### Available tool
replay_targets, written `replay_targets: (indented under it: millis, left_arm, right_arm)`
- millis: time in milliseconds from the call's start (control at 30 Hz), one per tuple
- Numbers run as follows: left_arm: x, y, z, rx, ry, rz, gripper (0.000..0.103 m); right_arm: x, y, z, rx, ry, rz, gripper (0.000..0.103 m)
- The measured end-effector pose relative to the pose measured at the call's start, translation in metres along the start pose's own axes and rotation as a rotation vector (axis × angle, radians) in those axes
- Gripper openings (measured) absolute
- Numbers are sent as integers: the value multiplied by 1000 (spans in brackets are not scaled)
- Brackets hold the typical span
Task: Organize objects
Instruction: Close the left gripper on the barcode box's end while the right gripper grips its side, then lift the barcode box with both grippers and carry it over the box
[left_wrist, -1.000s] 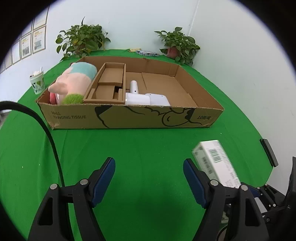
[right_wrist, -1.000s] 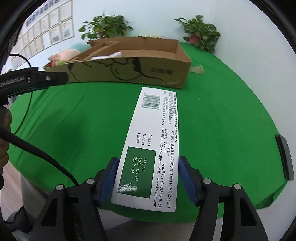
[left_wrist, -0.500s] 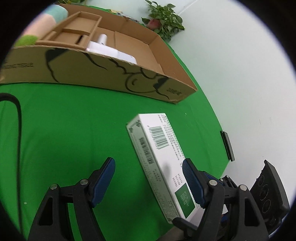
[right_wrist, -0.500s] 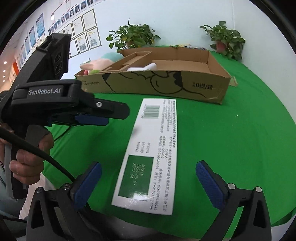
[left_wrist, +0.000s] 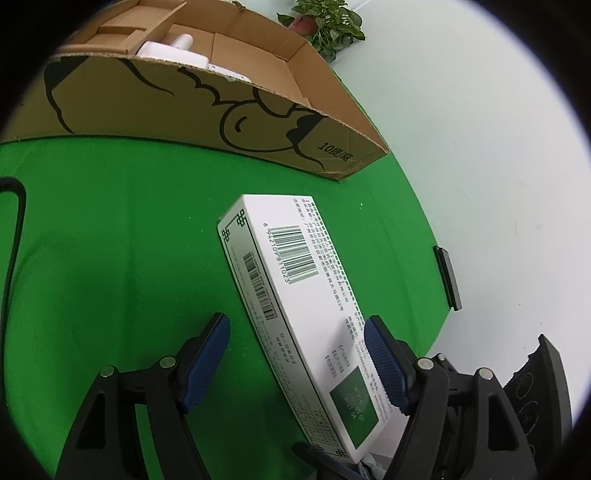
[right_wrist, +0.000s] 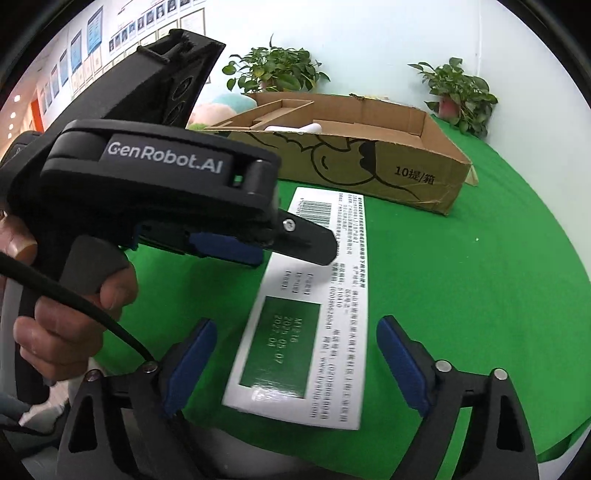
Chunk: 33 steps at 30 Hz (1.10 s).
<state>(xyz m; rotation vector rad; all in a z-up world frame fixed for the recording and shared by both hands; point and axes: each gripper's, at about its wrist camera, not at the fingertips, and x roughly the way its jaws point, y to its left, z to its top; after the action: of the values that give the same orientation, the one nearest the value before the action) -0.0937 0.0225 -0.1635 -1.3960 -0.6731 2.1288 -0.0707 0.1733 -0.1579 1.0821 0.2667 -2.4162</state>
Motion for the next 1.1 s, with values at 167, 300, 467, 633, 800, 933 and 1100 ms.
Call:
replay_targets:
  millis: [167, 300, 467, 633, 800, 933, 1100]
  left_arm:
    - [0, 0, -3, -4, 10, -15, 74]
    - [-1, 0, -4, -11, 18, -23, 74]
    - [0, 4, -3, -26, 18, -18, 69]
    - [-2, 7, -5, -40, 33, -21, 60]
    - [-2, 6, -7, -40, 43, -10, 54]
    - [-4, 5, -9, -37, 42, -3, 54]
    - [-14, 2, -10, -14, 21, 16, 51]
  right_arm:
    - [7, 0, 1, 25, 1, -10, 71]
    - [12, -4, 2, 32, 9, 6, 67]
    - [12, -7, 1, 50, 9, 31, 65]
    - [9, -22, 1, 132, 12, 91, 64]
    - [7, -32, -2, 206, 13, 176, 64]
    - [4, -30, -5, 208, 9, 186, 64]
    - [-1, -24, -6, 186, 0, 164, 64]
